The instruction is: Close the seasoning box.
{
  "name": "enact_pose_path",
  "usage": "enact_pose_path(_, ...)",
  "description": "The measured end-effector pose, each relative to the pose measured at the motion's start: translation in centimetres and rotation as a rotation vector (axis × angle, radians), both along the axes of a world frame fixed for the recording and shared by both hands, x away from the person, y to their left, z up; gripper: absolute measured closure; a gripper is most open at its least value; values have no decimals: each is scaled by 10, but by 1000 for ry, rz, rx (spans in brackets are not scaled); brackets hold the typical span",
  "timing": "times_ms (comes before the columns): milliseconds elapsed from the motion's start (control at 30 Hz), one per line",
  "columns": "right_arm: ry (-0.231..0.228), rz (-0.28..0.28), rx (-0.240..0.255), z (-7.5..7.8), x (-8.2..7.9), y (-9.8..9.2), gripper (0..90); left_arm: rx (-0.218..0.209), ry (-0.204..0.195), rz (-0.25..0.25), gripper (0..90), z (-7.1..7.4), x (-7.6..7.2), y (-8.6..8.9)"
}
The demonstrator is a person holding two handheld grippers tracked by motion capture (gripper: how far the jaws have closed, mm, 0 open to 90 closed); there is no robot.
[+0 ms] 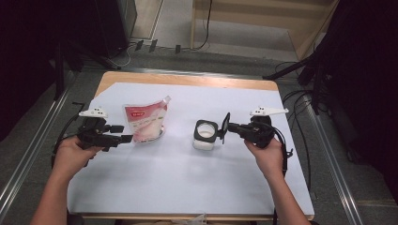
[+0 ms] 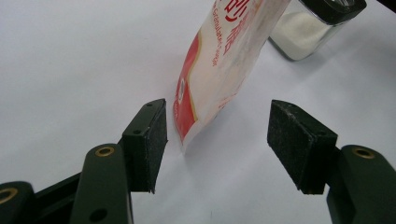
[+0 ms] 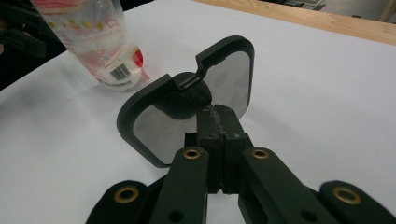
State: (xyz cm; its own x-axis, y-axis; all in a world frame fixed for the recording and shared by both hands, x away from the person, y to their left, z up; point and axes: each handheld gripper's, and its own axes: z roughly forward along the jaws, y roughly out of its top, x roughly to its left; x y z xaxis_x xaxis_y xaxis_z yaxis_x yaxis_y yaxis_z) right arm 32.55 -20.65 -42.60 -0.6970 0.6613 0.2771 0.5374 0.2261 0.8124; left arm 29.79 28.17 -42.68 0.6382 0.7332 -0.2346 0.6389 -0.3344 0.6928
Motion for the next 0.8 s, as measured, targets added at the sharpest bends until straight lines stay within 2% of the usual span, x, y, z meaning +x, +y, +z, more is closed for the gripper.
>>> enact_pose_path(267,-4,-14,15,1,0,3,900,5,11,-8,392,0,1,0)
enact_pose_path(500,-17,-6,17,0,0,10,900,3,6,-7,392,0,1,0)
enact_pose_path(800,-9,2,27,-2,-1,18,900,9,6,-16,391,-1,1,-1)
